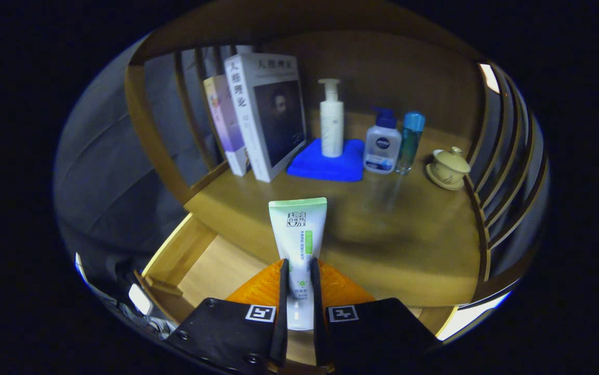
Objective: Pull open the drawer, take out the items inside it, and place them on the countertop above the cabinet.
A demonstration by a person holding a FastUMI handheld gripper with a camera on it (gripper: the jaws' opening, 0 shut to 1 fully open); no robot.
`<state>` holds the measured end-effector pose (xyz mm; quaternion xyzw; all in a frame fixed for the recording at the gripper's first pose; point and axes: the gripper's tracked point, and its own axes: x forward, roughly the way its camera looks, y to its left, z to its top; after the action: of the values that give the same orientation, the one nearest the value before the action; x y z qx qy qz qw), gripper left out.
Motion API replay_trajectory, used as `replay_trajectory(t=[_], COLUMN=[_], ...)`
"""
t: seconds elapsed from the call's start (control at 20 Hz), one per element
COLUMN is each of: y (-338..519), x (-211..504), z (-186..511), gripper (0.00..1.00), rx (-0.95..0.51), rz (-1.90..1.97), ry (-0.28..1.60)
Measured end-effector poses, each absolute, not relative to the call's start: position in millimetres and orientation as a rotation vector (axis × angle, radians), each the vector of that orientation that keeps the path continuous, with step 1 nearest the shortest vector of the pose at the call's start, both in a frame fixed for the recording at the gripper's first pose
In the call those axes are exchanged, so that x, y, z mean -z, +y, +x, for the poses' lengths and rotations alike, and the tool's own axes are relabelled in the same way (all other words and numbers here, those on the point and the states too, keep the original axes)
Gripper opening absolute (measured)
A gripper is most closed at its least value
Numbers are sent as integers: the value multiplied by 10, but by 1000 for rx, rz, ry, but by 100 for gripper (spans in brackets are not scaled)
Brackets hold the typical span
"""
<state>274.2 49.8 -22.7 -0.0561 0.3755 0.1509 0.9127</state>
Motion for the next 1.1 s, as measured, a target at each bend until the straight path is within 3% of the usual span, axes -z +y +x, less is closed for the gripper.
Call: replay_trajectory(t=[0.35, 0.55, 0.7, 1.0, 1.1], y=[419, 364, 344, 326, 350], x=[272, 339, 126, -18, -25], z=[3262, 3401, 3451, 3078, 2854], gripper=[23, 28, 22, 99, 98], rx=[-155, -123, -95, -90, -95], rz=[79, 51, 52, -8, -19], ry=[721, 686, 594, 503, 466])
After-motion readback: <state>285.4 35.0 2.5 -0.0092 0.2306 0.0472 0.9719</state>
